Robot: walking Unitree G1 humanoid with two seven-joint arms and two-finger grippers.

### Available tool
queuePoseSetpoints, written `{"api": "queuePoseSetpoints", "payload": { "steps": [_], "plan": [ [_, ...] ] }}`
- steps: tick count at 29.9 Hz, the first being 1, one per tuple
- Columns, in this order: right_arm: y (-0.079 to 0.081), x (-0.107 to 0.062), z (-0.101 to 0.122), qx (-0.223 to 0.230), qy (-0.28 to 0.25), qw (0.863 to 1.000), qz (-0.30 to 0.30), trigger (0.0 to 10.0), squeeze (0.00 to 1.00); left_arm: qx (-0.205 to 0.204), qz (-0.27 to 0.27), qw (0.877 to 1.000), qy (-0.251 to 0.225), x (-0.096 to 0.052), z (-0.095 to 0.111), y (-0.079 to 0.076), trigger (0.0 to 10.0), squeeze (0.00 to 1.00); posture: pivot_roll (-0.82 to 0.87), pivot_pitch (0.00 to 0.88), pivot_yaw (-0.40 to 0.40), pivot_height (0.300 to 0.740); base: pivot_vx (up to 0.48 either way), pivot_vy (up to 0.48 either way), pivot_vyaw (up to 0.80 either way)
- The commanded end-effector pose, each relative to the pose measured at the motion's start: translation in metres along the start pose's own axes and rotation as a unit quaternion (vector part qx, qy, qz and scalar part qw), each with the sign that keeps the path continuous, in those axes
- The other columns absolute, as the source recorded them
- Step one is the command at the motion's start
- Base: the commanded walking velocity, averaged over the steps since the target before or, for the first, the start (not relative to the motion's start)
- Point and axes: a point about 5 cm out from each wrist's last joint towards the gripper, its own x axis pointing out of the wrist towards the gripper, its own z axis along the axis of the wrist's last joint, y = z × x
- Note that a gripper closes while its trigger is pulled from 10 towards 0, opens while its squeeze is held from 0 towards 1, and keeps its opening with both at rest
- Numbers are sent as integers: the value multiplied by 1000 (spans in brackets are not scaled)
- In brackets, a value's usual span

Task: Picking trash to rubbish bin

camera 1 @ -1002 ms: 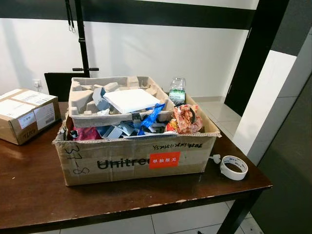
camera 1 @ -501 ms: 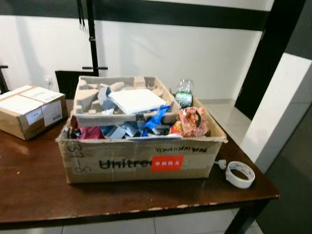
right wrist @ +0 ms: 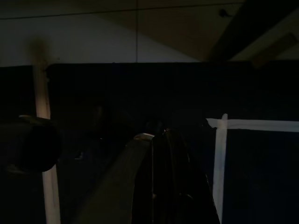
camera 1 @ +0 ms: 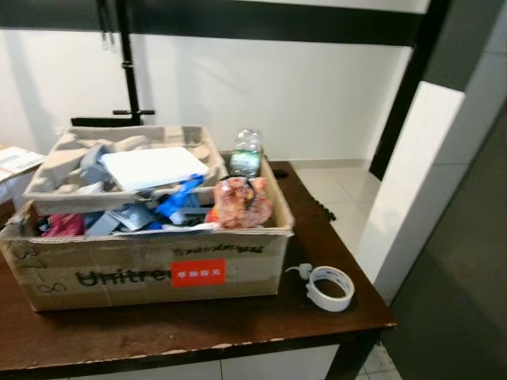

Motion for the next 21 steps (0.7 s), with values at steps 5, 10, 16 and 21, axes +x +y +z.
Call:
{"api": "queuePoseSetpoints", "payload": {
  "steps": [5, 10, 16, 21],
  "plan": [
    [2, -1, -6, 6, 10, 1000, 3, 10000, 0, 5, 1, 1000, 3, -2, -8, 1, 10000, 0, -83, 112, -40, 740, 0, 192, 0],
    [2, -1, -7, 4, 12, 1000, 4, 10000, 0, 9, 5, 1000, 3, -2, -9, 2, 10000, 0, -83, 116, -43, 740, 0, 0, 0],
    [2, -1, -8, 3, 13, 1000, 4, 10000, 0, 8, 5, 1000, 5, -3, -10, 3, 10000, 0, -84, 116, -42, 740, 0, 0, 0],
    [2, -1, -9, 2, 15, 1000, 4, 10000, 0, 0, 1, 1000, 9, -3, -10, 2, 10000, 0, -83, 117, -41, 740, 0, 288, 0]
  ]
}}
